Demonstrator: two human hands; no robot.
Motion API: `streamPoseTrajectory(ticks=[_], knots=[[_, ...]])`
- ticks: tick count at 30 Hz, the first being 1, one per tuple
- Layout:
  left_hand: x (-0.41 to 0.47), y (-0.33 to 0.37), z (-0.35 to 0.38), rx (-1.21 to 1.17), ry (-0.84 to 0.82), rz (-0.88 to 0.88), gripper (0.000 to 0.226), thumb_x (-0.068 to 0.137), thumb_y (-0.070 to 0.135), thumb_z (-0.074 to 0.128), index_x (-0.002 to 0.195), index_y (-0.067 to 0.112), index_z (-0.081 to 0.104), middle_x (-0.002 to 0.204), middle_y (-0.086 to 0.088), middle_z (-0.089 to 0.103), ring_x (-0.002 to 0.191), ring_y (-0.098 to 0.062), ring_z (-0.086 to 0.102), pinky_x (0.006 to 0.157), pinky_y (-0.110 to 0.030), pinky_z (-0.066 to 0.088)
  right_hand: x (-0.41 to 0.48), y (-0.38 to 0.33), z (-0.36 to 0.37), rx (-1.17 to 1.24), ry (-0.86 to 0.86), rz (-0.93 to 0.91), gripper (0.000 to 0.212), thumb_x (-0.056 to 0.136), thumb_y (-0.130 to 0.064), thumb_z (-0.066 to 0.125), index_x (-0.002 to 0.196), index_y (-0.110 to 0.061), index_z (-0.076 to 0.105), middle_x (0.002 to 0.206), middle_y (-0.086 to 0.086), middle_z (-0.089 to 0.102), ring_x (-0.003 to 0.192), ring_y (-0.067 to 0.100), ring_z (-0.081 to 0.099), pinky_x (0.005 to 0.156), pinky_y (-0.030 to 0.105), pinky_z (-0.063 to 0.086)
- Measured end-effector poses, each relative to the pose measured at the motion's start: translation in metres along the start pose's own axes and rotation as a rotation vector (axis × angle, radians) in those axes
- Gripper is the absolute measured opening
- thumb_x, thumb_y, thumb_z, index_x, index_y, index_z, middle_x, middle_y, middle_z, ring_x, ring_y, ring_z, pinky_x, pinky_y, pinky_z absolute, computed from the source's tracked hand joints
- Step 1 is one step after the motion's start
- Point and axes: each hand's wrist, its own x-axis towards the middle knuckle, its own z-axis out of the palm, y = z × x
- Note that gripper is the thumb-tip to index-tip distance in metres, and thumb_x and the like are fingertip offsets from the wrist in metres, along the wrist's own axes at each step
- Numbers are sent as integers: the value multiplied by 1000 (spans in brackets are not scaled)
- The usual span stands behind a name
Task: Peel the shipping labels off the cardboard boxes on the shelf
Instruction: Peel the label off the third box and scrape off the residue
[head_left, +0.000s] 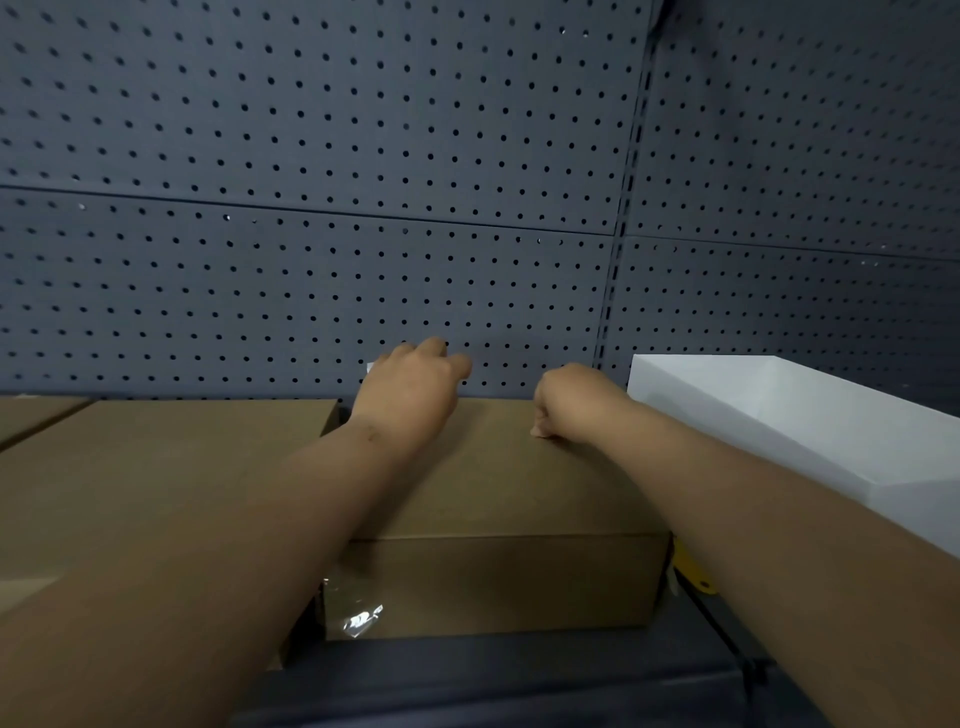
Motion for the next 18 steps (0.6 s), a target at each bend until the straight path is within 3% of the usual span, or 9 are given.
streamPoseTrajectory(ticks=[3, 7, 9, 10, 12, 13, 15, 16, 18], knots=[[0, 0, -1, -1, 4, 7, 34, 96, 4, 43, 124, 18, 56, 116, -8, 56, 100, -28, 55, 83, -36, 47, 1, -1, 5, -17, 55, 8, 24, 90, -21, 59, 68, -12, 59, 71, 4, 57, 71, 21, 56, 71, 30, 47], [-1, 0, -2, -1, 17, 11, 33, 95, 4, 43, 122, 18, 57, 114, -8, 57, 98, -27, 56, 81, -35, 47, -4, -2, -5, -10, -40, 9, 28, 92, -30, 58, 109, -10, 69, 109, 6, 68, 102, 24, 64, 88, 32, 49], [-1, 0, -2, -1, 17, 11, 34, 95, 4, 43, 123, 18, 57, 114, -8, 57, 98, -27, 56, 82, -35, 47, -1, -1, -1, -22, 2, -4, 20, 91, -27, 59, 88, -10, 68, 91, 5, 66, 83, 21, 60, 80, 32, 49], [-1, 0, -3, -4, 16, 9, 34, 95, 4, 43, 123, 18, 57, 114, -8, 57, 98, -28, 56, 82, -35, 47, 1, -1, 3, -25, 45, 7, 24, 91, -24, 60, 71, -11, 60, 75, 3, 59, 73, 20, 55, 73, 30, 48], [-2, 1, -3, -8, 16, 6, 34, 95, 4, 42, 123, 18, 57, 113, -8, 57, 98, -28, 56, 81, -36, 47, 0, -2, 6, -19, 94, 18, 35, 91, -21, 59, 59, -13, 47, 63, 1, 47, 66, 19, 49, 69, 29, 43], [-2, 1, -4, -7, 15, 6, 34, 95, 3, 42, 123, 18, 57, 113, -9, 57, 98, -29, 55, 81, -36, 47, -1, -2, 4, -9, 81, 18, 32, 91, -22, 59, 62, -12, 51, 67, 1, 50, 68, 19, 52, 71, 29, 44], [-2, 2, -4, -9, 15, 9, 34, 95, 3, 43, 123, 17, 57, 112, -9, 57, 97, -29, 56, 80, -36, 46, -1, -1, -3, -2, -20, 16, 22, 91, -29, 60, 93, -9, 69, 95, 4, 66, 90, 22, 63, 86, 31, 50], [-2, 2, -4, -9, 17, 12, 34, 95, 3, 43, 122, 17, 57, 111, -9, 57, 96, -29, 56, 79, -36, 47, -2, -1, -7, -2, -64, 23, 30, 90, -32, 61, 110, -11, 68, 111, 4, 66, 103, 24, 63, 94, 33, 50], [-2, 3, -4, -7, 19, 11, 34, 94, 2, 43, 121, 17, 57, 111, -9, 57, 95, -28, 56, 79, -35, 47, 0, -2, -7, -16, -85, 32, 35, 90, -32, 60, 119, -13, 66, 122, 3, 65, 107, 23, 62, 94, 32, 50]])
